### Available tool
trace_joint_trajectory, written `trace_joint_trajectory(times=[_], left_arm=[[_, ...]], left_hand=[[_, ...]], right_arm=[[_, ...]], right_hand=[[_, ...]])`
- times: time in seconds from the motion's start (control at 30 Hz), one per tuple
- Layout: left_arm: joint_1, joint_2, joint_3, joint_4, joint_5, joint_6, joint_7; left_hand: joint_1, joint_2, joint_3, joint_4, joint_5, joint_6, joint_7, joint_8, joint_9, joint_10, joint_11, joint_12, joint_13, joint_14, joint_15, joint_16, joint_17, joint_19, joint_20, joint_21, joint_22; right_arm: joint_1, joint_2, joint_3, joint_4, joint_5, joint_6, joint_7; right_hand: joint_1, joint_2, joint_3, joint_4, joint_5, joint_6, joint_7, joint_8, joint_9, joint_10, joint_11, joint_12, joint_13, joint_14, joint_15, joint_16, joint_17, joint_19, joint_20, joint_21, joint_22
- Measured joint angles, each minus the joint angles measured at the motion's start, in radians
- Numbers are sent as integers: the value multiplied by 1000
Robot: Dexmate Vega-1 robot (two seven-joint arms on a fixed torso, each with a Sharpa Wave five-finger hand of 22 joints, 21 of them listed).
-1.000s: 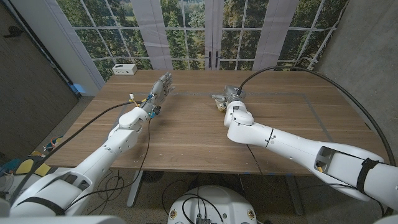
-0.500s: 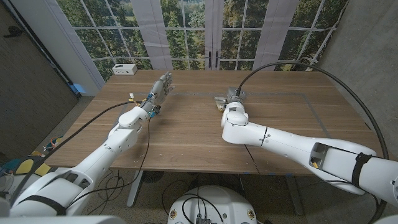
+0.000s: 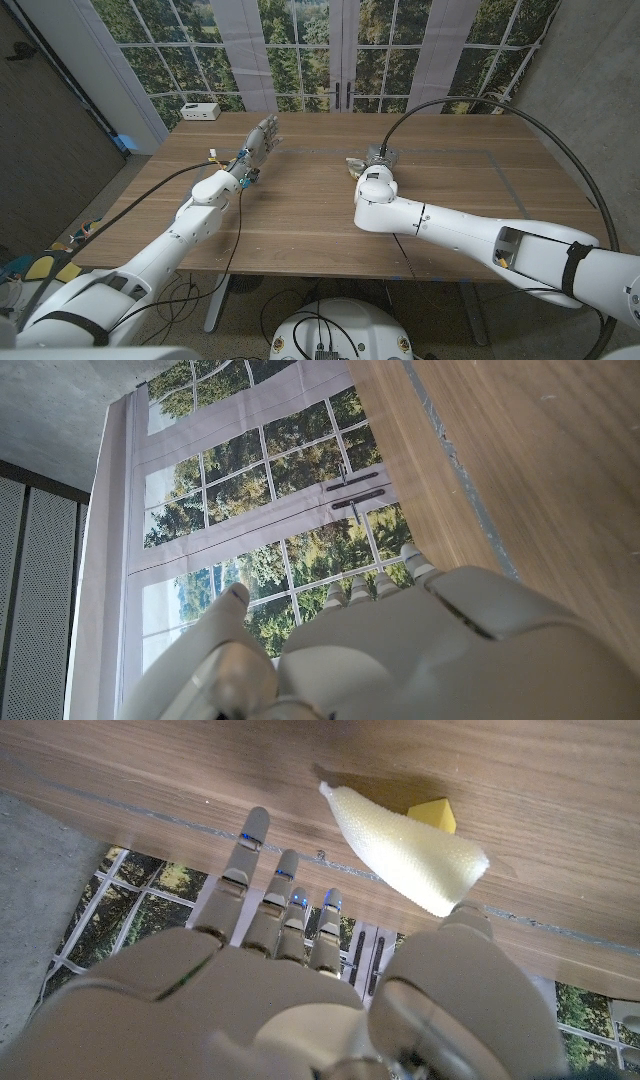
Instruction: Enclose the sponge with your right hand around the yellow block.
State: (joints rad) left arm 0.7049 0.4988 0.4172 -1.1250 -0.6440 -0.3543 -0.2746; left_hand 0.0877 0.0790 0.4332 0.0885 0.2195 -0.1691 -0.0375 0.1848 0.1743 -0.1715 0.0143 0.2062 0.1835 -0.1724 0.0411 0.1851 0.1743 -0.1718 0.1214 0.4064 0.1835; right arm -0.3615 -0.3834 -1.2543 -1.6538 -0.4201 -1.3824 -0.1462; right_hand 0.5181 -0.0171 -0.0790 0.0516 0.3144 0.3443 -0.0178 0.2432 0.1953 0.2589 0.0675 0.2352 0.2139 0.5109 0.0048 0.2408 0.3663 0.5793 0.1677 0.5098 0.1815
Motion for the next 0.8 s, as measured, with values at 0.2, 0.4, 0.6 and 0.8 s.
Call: trace_joint_trajectory(times=[0.2,0.4,0.6,0.8], left_arm=[[-1,0,1,0,3,0,0],[-4,-1,3,0,4,0,0],[-11,-5,7,5,6,0,-2],[-15,-8,9,12,7,1,-6]], left_hand=[[0,0,-4,-4,0,0,0,0,0,0,0,0,0,0,0,0,0,0,0,0,0],[0,0,-4,-4,0,0,0,0,0,0,0,0,0,0,0,0,0,0,0,-8,0],[4,-4,-4,-4,0,0,0,0,0,0,0,0,0,0,0,0,0,0,0,-9,0],[4,-4,-4,-4,0,0,0,0,0,0,0,0,0,0,0,0,0,0,0,-9,0]], right_arm=[[-2,17,0,34,-70,-6,77],[1,23,-2,49,-124,-9,161],[9,16,1,45,-111,-9,184],[25,19,-13,63,-86,-10,187]], right_hand=[[20,-6,0,-9,4,28,5,0,0,23,-4,0,0,11,-10,4,-5,11,-11,0,0],[30,4,-4,-12,8,108,14,23,0,63,-5,6,0,36,-17,11,-9,25,-25,-7,0],[35,10,-4,-12,8,123,6,23,0,67,-9,6,0,41,-12,11,-9,30,-19,-7,0],[62,10,-3,-23,13,164,9,27,-4,101,-18,6,0,56,-27,15,-13,34,-23,-14,0]])
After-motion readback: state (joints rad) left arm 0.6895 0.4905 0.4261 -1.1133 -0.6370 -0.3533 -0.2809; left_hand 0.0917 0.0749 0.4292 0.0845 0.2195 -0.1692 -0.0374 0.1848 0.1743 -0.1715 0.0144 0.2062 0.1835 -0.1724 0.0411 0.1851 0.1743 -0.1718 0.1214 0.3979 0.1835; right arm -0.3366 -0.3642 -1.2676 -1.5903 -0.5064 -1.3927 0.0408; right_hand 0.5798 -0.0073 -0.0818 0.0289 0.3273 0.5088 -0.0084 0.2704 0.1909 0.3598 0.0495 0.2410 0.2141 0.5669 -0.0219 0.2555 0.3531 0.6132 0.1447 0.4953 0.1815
